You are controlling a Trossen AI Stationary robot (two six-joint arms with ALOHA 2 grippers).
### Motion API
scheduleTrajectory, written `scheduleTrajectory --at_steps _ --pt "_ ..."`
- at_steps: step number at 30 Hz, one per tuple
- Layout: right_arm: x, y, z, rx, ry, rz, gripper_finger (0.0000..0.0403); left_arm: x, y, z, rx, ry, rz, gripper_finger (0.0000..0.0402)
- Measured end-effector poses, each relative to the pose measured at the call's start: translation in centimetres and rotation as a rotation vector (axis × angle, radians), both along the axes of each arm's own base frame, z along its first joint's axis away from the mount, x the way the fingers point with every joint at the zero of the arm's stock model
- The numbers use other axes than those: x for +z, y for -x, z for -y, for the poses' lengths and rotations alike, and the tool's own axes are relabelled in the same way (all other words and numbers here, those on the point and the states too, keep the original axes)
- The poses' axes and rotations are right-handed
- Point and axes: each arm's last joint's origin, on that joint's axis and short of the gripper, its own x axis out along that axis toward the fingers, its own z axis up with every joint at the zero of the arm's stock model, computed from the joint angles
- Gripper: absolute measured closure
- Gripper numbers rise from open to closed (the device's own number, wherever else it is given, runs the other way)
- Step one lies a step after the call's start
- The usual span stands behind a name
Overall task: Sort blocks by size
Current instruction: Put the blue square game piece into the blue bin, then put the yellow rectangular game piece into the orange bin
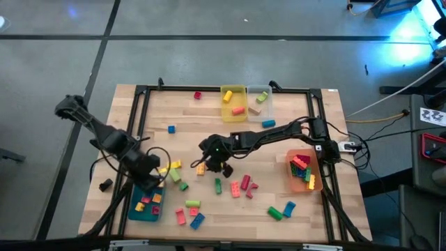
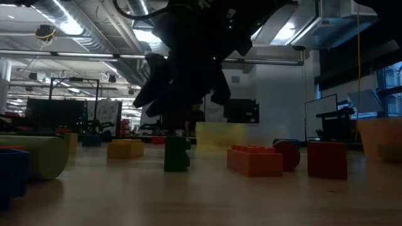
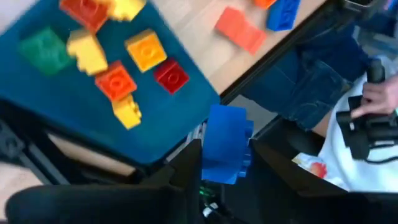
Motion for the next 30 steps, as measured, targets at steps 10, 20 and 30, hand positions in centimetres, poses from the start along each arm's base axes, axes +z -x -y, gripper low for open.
scheduleTrajectory --at_steps 10,20,30 --pt "0.1 -0.1 0.0 0.169 0.176 0.087 0.021 -1.2 0.1 2.0 0.115 -0.005 -0.192 0.0296" --pt "0.3 -0.3 -0.2 0.281 0.201 0.159 0.021 -3.3 -0.6 3.3 0.153 -0.107 -0.337 0.0267" --pt "-0.9 -0.4 0.2 0.194 0.291 0.09 0.021 -3.3 -1.9 4.1 0.184 -0.034 -0.256 0.0271"
